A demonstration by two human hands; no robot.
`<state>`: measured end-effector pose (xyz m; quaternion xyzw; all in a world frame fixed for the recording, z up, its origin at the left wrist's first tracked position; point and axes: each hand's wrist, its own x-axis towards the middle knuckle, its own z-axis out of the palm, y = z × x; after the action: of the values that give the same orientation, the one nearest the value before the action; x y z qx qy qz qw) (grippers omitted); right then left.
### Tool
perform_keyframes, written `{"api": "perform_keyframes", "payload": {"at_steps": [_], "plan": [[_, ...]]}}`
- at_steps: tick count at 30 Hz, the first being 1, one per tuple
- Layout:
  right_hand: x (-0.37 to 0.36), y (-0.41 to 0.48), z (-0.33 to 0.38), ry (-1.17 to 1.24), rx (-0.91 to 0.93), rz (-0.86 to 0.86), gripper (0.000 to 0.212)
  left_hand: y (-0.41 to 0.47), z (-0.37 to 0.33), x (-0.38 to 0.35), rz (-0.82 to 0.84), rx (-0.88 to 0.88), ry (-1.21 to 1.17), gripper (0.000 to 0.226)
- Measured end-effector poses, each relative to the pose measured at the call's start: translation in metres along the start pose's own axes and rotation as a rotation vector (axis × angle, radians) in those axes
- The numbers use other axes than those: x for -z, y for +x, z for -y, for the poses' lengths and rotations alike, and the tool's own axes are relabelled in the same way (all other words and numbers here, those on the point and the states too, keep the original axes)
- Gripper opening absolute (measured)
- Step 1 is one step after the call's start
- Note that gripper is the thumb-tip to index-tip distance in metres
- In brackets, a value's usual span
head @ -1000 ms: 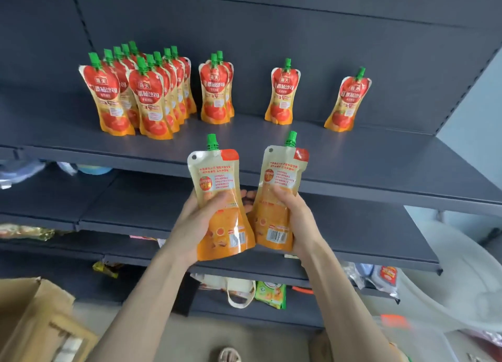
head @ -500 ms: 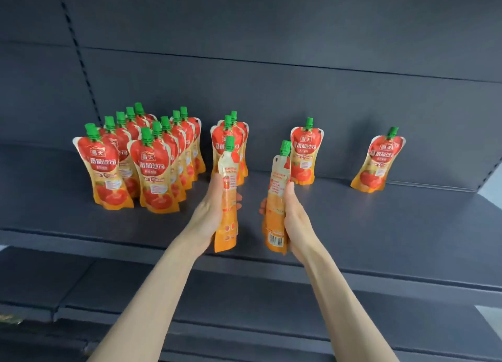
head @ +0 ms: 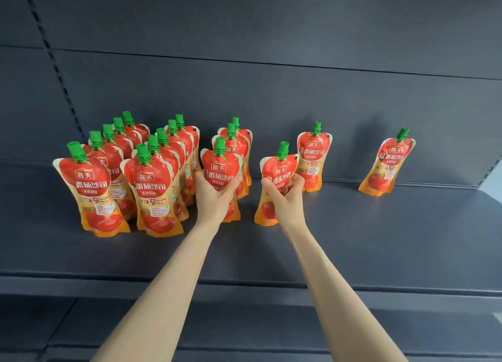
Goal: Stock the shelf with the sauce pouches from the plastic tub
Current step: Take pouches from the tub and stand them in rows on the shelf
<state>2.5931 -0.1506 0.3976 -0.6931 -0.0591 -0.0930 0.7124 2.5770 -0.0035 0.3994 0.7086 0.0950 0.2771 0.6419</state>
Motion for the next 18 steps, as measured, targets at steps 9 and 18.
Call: {"api": "perform_keyframes", "payload": {"at_steps": [9,18], "plan": [[0.010,-0.016,-0.031,-0.347,0.011,-0.010,0.067,0.003,0.041,0.027,0.162,0.021,0.116,0.045],[0.001,-0.005,-0.034,-0.544,0.033,-0.128,0.067,0.014,0.042,0.025,0.195,-0.005,0.153,0.050]]}}
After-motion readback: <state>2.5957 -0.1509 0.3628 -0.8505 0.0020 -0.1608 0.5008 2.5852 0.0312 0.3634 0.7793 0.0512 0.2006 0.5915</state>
